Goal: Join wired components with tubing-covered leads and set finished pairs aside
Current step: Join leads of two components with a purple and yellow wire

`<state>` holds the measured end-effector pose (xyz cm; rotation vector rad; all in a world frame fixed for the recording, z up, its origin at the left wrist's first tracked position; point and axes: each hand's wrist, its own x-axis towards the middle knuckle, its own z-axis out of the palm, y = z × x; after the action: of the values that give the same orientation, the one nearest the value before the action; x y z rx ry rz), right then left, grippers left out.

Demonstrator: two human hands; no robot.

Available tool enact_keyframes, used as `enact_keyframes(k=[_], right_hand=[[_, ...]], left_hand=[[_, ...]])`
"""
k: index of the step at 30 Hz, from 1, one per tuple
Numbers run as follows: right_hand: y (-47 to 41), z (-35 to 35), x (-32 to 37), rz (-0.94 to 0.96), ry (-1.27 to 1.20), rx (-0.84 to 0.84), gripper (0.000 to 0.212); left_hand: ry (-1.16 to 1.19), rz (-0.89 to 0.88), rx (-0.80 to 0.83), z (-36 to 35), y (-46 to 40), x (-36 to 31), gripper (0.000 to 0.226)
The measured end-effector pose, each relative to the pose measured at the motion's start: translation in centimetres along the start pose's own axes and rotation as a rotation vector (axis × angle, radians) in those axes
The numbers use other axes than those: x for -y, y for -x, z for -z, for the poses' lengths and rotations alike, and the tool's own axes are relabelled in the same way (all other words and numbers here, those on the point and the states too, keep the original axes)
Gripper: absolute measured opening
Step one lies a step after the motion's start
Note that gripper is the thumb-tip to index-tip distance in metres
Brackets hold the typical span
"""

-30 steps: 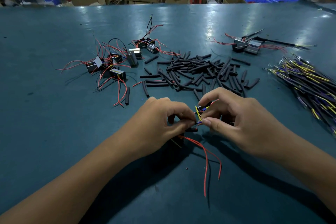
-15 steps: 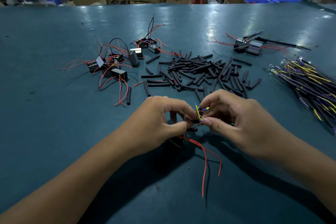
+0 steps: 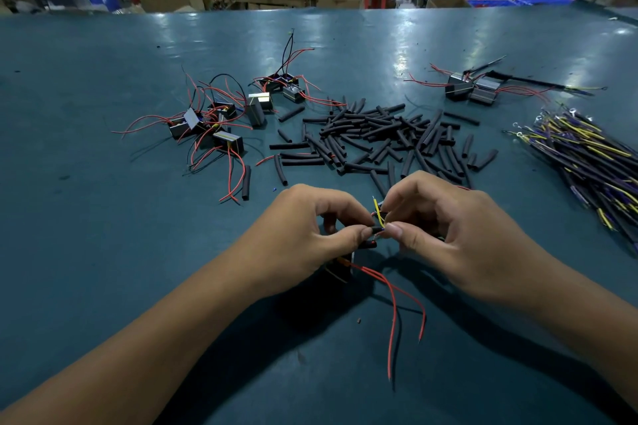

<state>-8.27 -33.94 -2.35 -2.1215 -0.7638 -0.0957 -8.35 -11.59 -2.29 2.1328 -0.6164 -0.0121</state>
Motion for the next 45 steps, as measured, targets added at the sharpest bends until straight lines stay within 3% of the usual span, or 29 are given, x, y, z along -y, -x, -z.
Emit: enact_keyframes(k=[8,14,19,28,37,45], right_hand=[[0.1,-0.1,0.0,0.011,0.005,0.006,0.018],[0.1,-0.2,-0.1,0.01,-0.018,0.012,0.017],[0.1,-0.3,0.0,0.024,-0.001,0.01,0.017],[0.1,-0.4,0.1,0.041,0.008,0.014,0.017],[0.1,-0.6,-0.1,-0.002,-0.017,0.005,0.019],[0.2,-0.8,0.1,-0.012,-0.01,0.008,0.019]], left_hand=[[-0.271,-0.105,0.033,0.0,-0.3,-0.3,0.006],[-0.208,-0.051,0.078,0.2,-0.2,-0.3,0.03],[-0.093,-0.011,0.117,0.3,-0.1,-0.2,0.012],[0.047,0.001,0.134,0.5,-0.1,-0.1,0.012],[-0.457,-0.236,0.003,0.6,-0.1,-0.5,0.014],[-0.673,-0.329,0.02,1.0,0.2,-1.2,0.021]])
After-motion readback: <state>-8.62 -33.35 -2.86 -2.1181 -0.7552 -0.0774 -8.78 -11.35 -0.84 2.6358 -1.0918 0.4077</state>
